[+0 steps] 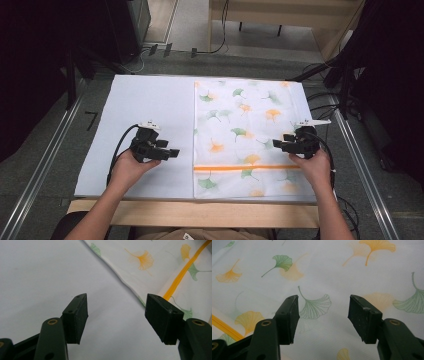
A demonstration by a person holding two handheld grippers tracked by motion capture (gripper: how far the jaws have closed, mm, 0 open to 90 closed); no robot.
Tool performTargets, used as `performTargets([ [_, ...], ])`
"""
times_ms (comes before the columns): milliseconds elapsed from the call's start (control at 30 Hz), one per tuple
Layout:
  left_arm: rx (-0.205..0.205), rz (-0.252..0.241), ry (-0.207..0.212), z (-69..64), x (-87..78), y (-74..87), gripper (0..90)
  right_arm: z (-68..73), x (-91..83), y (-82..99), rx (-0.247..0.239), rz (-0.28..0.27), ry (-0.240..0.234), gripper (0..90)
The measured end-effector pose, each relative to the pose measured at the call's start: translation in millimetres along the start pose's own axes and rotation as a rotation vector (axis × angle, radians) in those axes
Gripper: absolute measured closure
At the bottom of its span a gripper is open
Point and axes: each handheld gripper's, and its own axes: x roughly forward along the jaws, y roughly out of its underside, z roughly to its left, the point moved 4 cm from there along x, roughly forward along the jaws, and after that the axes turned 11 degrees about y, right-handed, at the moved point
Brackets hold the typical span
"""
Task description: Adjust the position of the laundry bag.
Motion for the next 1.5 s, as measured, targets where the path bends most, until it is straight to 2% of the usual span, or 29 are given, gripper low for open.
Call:
performTargets([
  [233,0.006,0.005,0.008,-3.1,6.0,-2.6,36.7,-4.0,-1.6,1.5,0.005,0.004,0.008,43.5],
  [400,-0.01,-0.007,0.025,-6.3,9.9,-5.0,38.5,-8.1,-2.7,2.9,0.008,0.002,0.017,43.6],
  [567,0.011,0.01,0.026,-14.3,21.9,-7.3,39.0,-19.8,-5.4,7.6,0.008,0.01,0.05,44.5],
  [667,0.005,0.019,0.028,-17.5,27.0,-8.2,39.1,-25.2,-6.9,9.5,0.02,0.01,0.056,45.1],
  [733,0.021,0.031,0.028,-21.0,32.5,-9.1,39.2,-33.3,-9.2,12.7,0.035,0.014,0.073,45.4],
  [1000,0.02,0.043,0.038,-25.6,42.8,-11.3,39.8,-48.2,-11.6,20.1,0.042,0.018,0.106,44.9],
  [1067,0.02,0.046,0.04,-25.5,44.5,-11.7,39.9,-51.3,-13.1,21.6,0.059,0.02,0.121,44.5],
  [1167,0.002,0.045,0.051,-24.5,48.0,-11.9,40.4,-56.4,-14.9,24.3,0.071,0.016,0.133,43.9],
  [1300,-0.012,0.076,0.032,-19.9,57.5,-10.7,41.8,-63.2,-14.7,29.9,0.081,0.03,0.154,43.1],
  [1500,-0.018,0.091,0.005,-18.5,69.2,-10.5,43.3,-67.0,-13.4,33.7,0.083,0.032,0.164,42.3],
])
